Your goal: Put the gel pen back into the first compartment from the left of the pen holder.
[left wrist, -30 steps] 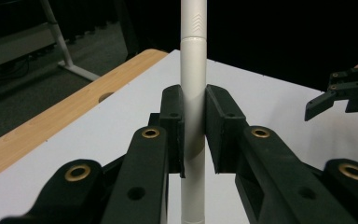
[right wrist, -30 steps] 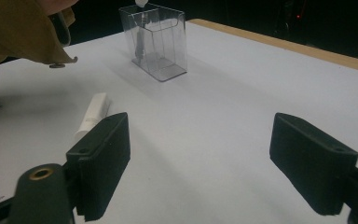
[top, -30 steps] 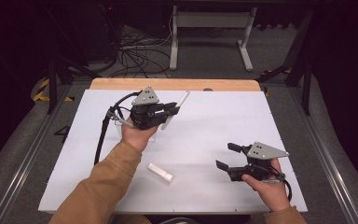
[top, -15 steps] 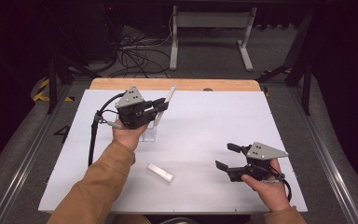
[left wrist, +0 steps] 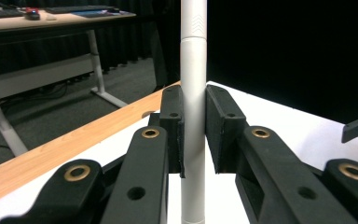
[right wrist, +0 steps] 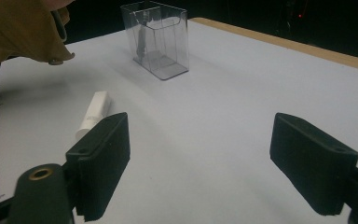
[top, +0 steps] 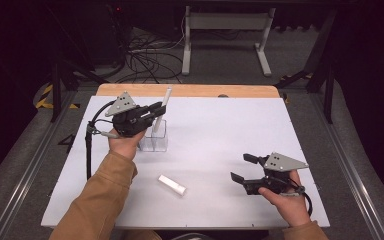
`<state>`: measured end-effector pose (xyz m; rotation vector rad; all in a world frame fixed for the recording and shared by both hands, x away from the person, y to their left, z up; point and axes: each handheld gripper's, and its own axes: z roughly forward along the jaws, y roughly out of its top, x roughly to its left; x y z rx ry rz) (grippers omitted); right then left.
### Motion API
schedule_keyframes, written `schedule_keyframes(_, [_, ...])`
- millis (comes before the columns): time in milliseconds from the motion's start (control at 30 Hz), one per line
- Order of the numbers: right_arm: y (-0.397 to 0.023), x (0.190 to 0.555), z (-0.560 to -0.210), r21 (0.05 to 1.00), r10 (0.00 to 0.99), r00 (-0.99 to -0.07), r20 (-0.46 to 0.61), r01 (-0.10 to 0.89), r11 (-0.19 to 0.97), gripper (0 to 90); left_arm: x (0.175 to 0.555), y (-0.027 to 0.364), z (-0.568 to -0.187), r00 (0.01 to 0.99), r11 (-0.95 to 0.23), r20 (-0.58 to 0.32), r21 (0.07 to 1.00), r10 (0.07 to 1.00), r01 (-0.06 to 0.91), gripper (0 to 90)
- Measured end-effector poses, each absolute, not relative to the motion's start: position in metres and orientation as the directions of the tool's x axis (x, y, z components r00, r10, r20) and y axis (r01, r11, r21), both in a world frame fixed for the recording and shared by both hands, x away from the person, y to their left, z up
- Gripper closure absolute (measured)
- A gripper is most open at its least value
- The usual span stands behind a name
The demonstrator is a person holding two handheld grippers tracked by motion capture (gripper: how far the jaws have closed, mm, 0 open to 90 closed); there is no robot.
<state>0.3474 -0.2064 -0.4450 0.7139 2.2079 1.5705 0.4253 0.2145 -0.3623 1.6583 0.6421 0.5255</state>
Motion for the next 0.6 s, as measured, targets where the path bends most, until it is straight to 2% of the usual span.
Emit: schedule_keyframes(600, [-0.205, 0.348, -0.446, 0.941, 0.575, -0.818, 0.016, 0.207, 0.268, 20.8, 0.435, 0.227, -0.372, 0.669, -0.135, 0.023, 0.984, 0.743, 0.116, 78.4])
